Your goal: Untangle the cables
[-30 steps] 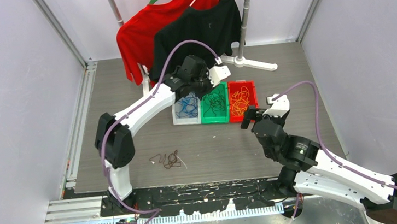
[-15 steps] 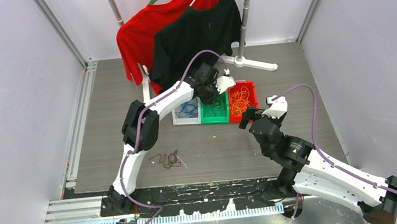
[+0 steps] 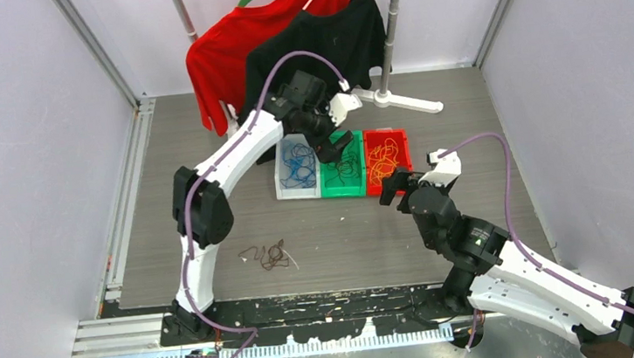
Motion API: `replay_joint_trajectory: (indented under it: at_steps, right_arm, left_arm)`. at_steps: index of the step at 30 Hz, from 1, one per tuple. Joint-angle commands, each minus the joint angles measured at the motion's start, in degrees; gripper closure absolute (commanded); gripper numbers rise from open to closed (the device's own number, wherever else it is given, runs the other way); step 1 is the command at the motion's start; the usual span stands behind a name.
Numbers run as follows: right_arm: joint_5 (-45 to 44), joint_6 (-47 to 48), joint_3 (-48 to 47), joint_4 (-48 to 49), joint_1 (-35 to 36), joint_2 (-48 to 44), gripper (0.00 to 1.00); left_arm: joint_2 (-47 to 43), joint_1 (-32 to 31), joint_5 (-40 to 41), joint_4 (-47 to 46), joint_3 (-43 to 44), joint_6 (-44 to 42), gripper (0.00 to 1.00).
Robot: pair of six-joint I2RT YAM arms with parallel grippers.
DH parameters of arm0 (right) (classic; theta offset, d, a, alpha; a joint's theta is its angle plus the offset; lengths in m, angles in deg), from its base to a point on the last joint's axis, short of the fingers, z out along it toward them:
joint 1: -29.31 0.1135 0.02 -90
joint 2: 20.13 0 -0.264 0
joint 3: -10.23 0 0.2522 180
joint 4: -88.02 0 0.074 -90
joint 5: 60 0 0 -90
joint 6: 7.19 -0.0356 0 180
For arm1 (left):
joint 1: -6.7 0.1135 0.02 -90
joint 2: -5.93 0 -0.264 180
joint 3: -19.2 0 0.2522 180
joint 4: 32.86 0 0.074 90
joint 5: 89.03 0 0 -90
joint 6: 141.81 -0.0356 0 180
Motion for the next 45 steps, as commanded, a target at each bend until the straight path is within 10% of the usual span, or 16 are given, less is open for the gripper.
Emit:
replay_joint_trajectory:
  at_steps: [1, 13, 28, 36, 45]
  right_arm:
    - [3.8, 3.3, -5.2, 2.3, -0.3, 0.7, 0.08]
    - [29.4, 12.9, -7.4, 12.7, -0.1, 13.9, 0.02]
    - [49.5, 9.0, -24.0, 26.4, 15.1, 61.5, 0.05]
    - [43.5, 6.4, -27.9, 23.9, 16.0, 70.7, 0.26]
    - [42.6, 6.8, -27.6, 22.9, 15.8, 65.0, 0.96]
  left_arm:
    - [-7.3, 0.8, -8.5, 9.8, 4.9, -2.5, 0.0]
    - [-18.6, 8.9, -6.7, 14.9, 4.7, 3.7, 0.0]
    - [-56.6, 29.2, -6.0, 10.9, -34.6, 1.5, 0.01]
    - [-56.8, 29.7, -6.8, 12.7, -36.3, 1.9, 0.01]
    - [-56.1, 29.7, -10.1, 11.5, -41.1, 2.1, 0.0]
